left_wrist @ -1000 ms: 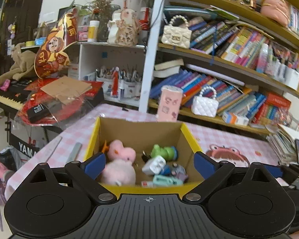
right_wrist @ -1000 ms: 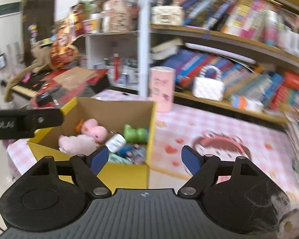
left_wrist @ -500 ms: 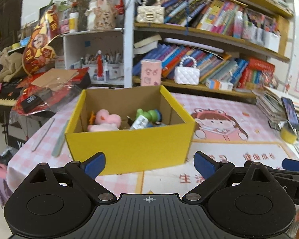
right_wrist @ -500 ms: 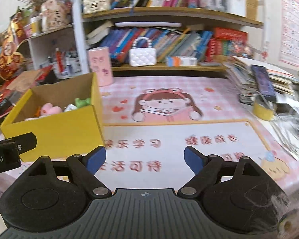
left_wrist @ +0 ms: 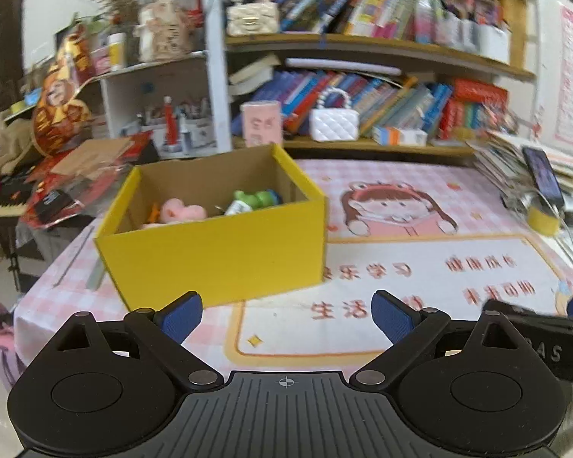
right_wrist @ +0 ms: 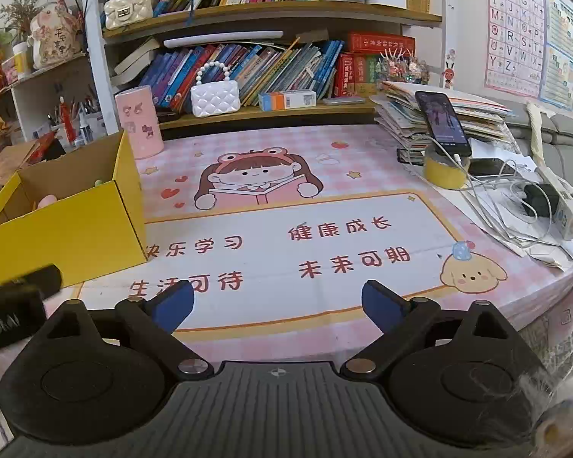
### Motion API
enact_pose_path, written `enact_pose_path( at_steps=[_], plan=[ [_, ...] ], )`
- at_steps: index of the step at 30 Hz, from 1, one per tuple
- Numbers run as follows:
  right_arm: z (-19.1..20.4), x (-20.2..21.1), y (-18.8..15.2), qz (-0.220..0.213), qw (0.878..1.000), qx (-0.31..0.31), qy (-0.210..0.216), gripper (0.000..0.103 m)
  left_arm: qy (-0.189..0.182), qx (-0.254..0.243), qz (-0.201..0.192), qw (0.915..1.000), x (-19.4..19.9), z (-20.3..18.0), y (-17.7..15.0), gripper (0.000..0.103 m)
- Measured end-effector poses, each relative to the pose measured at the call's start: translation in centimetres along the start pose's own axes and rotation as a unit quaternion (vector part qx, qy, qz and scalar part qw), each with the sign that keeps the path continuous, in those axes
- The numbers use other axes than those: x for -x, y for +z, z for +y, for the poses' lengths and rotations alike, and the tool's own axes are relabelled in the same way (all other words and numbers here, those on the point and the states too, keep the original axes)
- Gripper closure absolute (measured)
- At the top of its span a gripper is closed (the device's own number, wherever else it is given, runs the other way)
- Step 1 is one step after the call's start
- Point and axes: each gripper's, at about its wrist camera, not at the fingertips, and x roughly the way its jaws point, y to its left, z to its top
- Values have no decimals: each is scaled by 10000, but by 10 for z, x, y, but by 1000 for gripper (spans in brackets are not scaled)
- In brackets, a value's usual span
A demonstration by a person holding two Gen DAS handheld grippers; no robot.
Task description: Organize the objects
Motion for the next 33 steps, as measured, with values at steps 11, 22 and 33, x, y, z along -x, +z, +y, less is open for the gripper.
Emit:
enact_pose_path(
  at_steps=[11,22,33],
  plan=[
    [-9,8,-3,2,10000,20,-62,4,11,81,77,9999,5,-9,-5,2],
    [-11,11,-5,62,9997,107,-217,2,126,22,192,9997,7,-16,-7,0],
    [-8,11,-4,80,9993,273,-261,0,489,-130,272,9983,6,-19,-8,0]
  ],
)
